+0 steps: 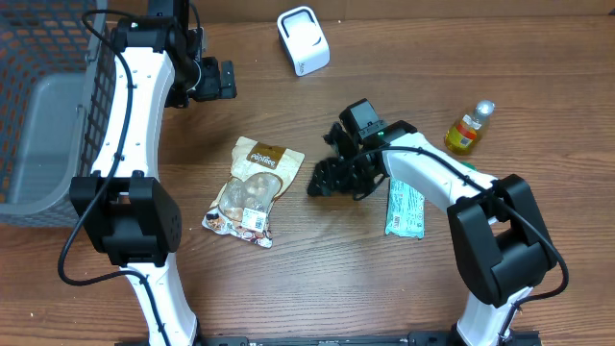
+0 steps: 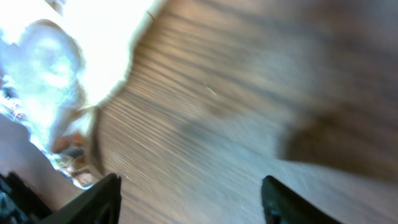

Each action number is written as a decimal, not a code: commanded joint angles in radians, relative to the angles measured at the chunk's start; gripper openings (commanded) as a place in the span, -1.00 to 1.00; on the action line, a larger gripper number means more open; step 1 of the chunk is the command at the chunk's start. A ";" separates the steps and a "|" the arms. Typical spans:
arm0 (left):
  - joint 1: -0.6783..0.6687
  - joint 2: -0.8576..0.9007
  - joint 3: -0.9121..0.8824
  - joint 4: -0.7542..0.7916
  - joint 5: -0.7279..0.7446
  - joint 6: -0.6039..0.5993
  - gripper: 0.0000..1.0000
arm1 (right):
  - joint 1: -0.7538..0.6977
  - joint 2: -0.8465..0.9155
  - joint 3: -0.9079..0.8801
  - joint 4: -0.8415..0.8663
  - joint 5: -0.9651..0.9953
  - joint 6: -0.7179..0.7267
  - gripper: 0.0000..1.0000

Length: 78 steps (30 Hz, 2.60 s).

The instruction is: Scan the item barcode

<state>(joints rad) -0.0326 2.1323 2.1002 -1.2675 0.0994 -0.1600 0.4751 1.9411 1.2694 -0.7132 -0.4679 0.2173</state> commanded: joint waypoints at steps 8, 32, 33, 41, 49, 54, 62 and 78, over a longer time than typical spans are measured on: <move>-0.001 0.007 -0.003 0.009 0.084 -0.049 0.99 | 0.016 0.000 0.000 0.184 -0.070 -0.005 0.89; -0.054 0.007 -0.349 -0.238 -0.149 -0.195 -0.92 | 0.186 0.066 0.000 0.560 0.161 -0.006 -0.70; -0.054 0.007 -0.369 -0.235 -0.146 -0.194 -0.92 | 0.186 0.080 0.000 0.569 0.161 -0.006 -0.68; -0.058 0.007 -0.405 -0.196 -0.023 -0.103 -0.92 | 0.186 0.163 0.000 0.565 0.189 -0.005 -0.73; -0.099 0.007 -0.405 -0.182 -0.022 -0.100 -0.92 | 0.171 0.158 0.001 0.262 0.391 0.122 -0.88; -0.121 0.007 -0.405 -0.145 -0.013 -0.090 -0.92 | 0.108 0.111 0.002 0.020 0.389 0.252 -0.93; -0.126 0.007 -0.405 -0.134 0.069 -0.089 -0.74 | 0.051 0.002 0.034 -0.200 0.195 0.230 -0.77; -0.164 0.007 -0.435 -0.073 0.312 -0.011 -0.92 | -0.083 -0.067 0.157 -0.277 0.107 0.063 0.25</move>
<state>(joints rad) -0.1658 2.1326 1.6985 -1.3636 0.3725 -0.2016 0.4026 1.8950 1.4231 -0.9901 -0.3519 0.3016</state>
